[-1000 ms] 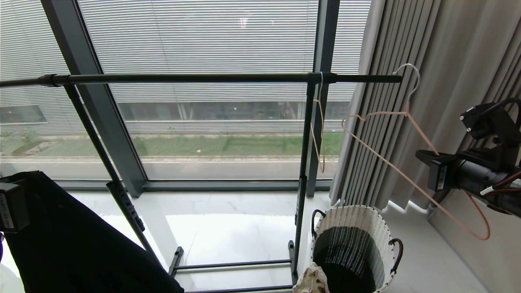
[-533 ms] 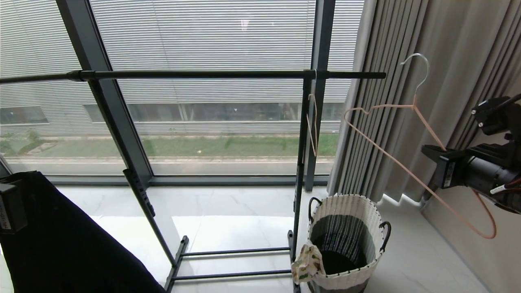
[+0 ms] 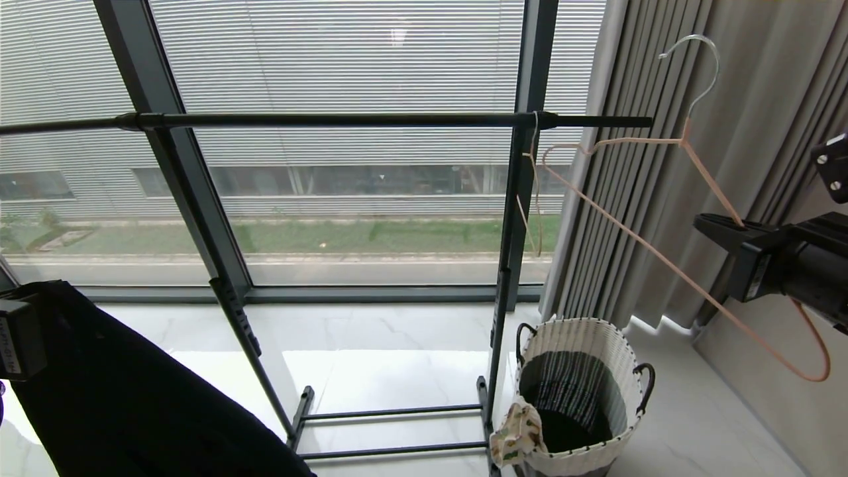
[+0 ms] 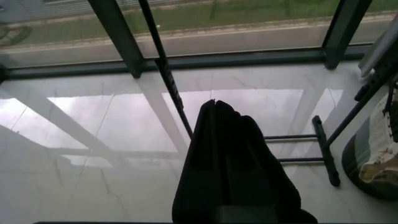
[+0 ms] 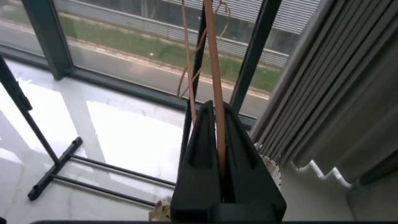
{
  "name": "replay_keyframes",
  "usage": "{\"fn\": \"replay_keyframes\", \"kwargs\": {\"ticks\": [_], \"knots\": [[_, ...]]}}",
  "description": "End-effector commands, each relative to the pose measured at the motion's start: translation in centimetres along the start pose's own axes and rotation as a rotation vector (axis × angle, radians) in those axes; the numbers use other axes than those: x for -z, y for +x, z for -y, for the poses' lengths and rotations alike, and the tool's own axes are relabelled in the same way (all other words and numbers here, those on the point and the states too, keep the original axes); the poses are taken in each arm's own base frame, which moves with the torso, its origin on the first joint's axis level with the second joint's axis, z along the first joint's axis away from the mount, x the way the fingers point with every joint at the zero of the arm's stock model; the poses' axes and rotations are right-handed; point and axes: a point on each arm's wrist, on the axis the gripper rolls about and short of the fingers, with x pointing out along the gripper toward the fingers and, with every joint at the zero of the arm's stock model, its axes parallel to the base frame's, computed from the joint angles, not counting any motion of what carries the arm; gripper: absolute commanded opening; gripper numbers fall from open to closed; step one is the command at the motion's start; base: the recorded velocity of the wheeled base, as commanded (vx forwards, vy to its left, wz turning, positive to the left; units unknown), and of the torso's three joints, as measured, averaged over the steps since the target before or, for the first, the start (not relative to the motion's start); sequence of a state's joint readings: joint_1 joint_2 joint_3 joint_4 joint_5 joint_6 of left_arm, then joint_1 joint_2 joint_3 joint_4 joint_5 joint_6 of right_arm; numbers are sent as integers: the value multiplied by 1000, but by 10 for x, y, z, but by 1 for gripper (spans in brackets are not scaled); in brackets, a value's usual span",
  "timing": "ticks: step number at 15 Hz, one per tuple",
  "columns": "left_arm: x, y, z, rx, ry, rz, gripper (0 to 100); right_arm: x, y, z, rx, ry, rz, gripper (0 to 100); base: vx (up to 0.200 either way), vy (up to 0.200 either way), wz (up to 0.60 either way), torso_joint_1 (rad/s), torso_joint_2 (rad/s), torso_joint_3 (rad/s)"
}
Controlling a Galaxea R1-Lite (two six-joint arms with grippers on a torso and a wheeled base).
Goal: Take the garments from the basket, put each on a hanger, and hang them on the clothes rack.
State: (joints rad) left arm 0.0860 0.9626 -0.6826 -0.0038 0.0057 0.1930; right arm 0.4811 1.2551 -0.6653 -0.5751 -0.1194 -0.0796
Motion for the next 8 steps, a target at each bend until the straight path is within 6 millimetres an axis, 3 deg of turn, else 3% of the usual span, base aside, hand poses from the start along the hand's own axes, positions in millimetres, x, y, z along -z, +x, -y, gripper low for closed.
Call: {"fn": "replay_keyframes", "kwargs": {"ticks": [1,8], "knots": [[0,0,0,0,0,-2,0,-1,-3,-7,-37,0,5,0,0,200,0,-7,2,12],[0,2,0,2,2,-6,0,23,6,-37,-172,-23,-97,0,0,200,0,2,5,2]]}}
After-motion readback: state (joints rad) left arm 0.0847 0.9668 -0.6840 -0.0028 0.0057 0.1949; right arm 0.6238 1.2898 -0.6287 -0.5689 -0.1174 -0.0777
